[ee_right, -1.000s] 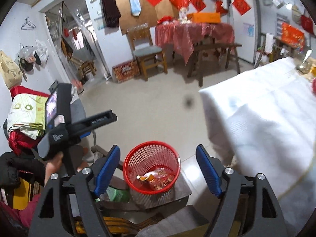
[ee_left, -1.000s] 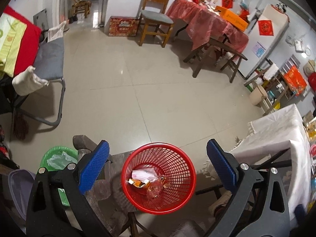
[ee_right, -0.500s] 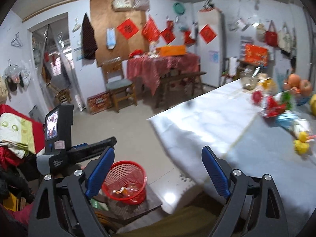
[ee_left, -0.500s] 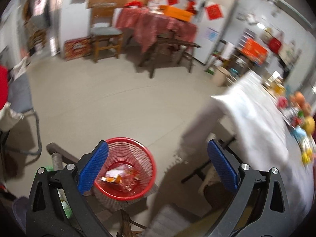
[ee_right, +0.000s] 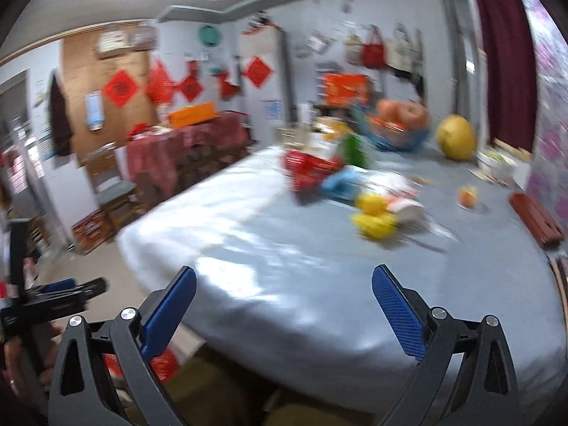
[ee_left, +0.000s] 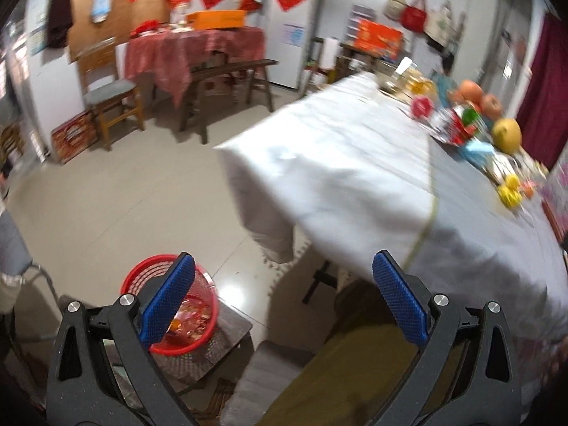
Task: Collect trash
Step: 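Move both grippers back over the table, then reach the left gripper toward the red chip bag while the right approaches the yellow yarn ball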
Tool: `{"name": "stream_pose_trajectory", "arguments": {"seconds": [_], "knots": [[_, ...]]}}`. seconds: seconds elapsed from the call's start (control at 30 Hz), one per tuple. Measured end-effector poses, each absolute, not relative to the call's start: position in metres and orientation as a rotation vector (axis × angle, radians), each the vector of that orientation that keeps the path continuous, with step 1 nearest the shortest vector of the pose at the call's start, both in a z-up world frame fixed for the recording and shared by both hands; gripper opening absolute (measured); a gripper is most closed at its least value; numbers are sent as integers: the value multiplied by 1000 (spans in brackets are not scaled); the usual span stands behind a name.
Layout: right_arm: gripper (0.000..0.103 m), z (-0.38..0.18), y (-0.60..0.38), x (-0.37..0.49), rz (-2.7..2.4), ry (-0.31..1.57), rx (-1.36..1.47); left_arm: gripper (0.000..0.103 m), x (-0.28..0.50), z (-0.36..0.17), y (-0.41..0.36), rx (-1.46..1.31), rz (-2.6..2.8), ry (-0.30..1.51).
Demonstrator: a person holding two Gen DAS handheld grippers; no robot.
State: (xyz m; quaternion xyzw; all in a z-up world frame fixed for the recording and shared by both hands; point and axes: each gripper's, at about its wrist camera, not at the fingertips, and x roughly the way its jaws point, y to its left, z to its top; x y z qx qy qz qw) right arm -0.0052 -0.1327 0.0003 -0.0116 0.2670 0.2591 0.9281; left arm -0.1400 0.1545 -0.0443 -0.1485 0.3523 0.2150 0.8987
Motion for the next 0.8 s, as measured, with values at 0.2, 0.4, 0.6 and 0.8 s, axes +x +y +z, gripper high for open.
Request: {"name": "stream_pose_trajectory", "arguments": {"seconds": [0.2,0.4,0.6,0.8], "knots": [[97,-29,-173,41,413,620,28,96,-82,-39,122,-240,336,762],[97,-42,-198,79,330,666,49,96,-10,-24,93,-209,197,786],[97,-38,-207,112,294,670,32,96,63,-11,69,-135,131,799],[97,-26,-209,139,258,617,6,96,113,-3,54,-79,93,786]]}}
